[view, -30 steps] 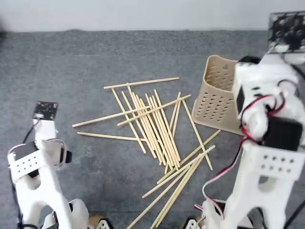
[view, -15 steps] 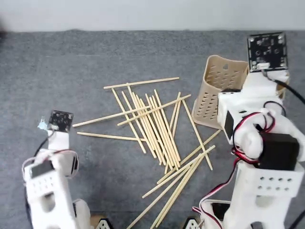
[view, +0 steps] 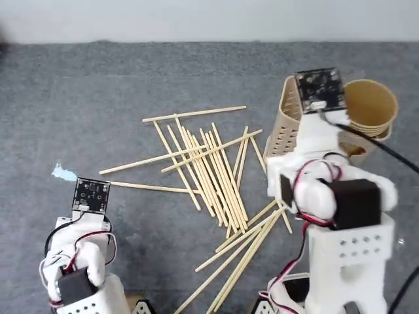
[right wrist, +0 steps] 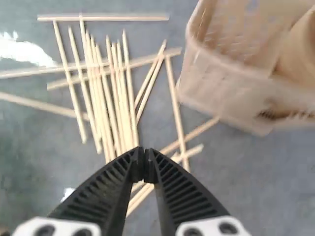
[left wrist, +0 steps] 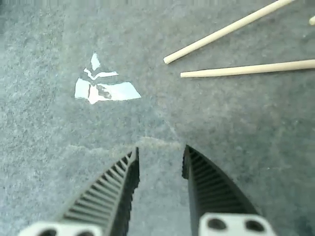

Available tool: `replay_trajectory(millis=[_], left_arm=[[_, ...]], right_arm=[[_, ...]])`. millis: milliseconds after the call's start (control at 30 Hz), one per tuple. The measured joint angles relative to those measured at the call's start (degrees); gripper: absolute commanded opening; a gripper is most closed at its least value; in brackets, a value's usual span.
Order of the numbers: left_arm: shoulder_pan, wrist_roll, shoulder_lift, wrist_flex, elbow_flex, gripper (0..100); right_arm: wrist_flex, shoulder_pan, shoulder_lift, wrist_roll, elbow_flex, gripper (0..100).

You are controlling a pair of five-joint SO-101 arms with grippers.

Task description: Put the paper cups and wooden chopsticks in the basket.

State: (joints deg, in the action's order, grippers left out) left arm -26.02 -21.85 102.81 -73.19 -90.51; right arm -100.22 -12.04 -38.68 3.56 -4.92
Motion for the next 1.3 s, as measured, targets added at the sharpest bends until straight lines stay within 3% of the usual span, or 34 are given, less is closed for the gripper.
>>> replay_trajectory(millis=[267,533,833,1300], left_arm=[[-0.2,-0.1,-0.3,0.0,-1.8,14],[-0.3,-0.1,-0.3,1.0,-6.3,14],[-0.3,-0.1,-0.3,1.9,-6.6,14],[-0.2,-0.1,-0.3,1.0,-6.6,14]], right_arm=[[0.8,-0.7,0.0,2.5,-17.8,1.5],[14.3,-0.6,0.0,10.1,-30.9,1.7],[22.1,-0.7,0.0,14.9,-38.3,20.8],[29.9,-2.1,0.8,17.4,-44.0,20.8]])
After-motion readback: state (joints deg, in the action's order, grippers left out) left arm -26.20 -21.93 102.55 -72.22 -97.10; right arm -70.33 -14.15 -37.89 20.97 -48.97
